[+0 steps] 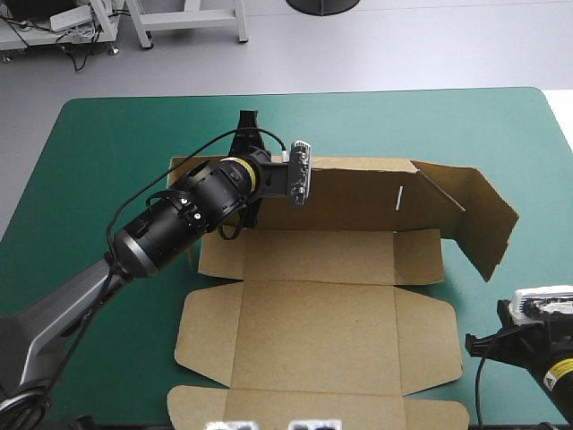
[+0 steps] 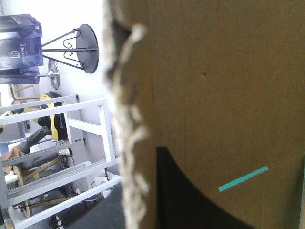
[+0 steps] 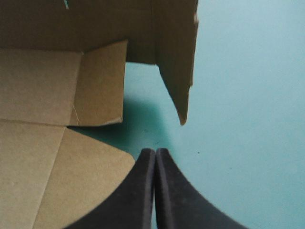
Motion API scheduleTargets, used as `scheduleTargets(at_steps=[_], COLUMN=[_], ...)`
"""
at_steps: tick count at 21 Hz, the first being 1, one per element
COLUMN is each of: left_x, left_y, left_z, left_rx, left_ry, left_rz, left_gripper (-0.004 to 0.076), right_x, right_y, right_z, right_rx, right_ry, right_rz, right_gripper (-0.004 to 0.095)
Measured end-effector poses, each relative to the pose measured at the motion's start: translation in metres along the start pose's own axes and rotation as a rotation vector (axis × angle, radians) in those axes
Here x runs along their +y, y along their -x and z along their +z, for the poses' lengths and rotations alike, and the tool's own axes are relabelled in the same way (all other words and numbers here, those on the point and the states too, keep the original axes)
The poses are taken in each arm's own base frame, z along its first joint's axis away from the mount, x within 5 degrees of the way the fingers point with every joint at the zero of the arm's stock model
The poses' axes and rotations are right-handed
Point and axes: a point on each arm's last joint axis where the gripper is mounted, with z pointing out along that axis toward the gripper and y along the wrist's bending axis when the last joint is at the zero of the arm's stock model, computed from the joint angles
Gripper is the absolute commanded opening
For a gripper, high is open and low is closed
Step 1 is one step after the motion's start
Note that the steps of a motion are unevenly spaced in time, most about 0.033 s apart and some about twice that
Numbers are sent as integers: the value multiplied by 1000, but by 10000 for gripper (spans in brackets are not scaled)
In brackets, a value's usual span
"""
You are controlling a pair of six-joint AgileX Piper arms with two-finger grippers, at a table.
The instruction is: Fold the box
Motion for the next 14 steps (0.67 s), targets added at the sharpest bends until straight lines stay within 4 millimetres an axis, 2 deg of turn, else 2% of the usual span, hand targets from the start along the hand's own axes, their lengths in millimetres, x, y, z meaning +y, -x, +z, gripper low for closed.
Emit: scheduleTargets(at_steps=[7, 11, 14], left_x=[-33, -42, -50], left_y=[-5, 3, 11], left_z=[26, 27, 26], left_rx=[86, 94, 84], left_ry=[33, 70, 94], left_rz=[-10, 6, 3], left_gripper=[-10, -10, -10], right_x=[-1, -1, 0], right_y=[38, 61, 97], right_z=[-34, -35, -29], right_rx=[-119, -94, -82], right_ry=[5, -35, -107], right_rz=[52, 36, -9], right_gripper=[-13, -13, -13])
